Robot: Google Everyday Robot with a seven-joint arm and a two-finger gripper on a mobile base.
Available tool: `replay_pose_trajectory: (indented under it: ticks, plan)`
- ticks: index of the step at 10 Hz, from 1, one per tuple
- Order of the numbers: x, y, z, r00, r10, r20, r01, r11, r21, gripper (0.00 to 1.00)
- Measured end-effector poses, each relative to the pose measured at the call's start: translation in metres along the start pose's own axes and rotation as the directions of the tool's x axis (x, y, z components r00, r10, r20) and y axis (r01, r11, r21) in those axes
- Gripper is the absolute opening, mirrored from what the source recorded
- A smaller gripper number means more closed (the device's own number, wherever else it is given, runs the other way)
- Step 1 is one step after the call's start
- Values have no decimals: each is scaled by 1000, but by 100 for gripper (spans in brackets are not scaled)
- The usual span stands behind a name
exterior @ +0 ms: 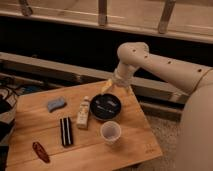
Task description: Place the eraser in the ceramic cup
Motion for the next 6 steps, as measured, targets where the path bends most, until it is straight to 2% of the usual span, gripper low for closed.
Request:
replay_pose_trajectory:
  ticks: [4,6]
  plan:
    - [-5,74,27,990,-130,-57,130,992,-2,80]
    - [2,91,33,982,-170,-83,170,985,-5,80]
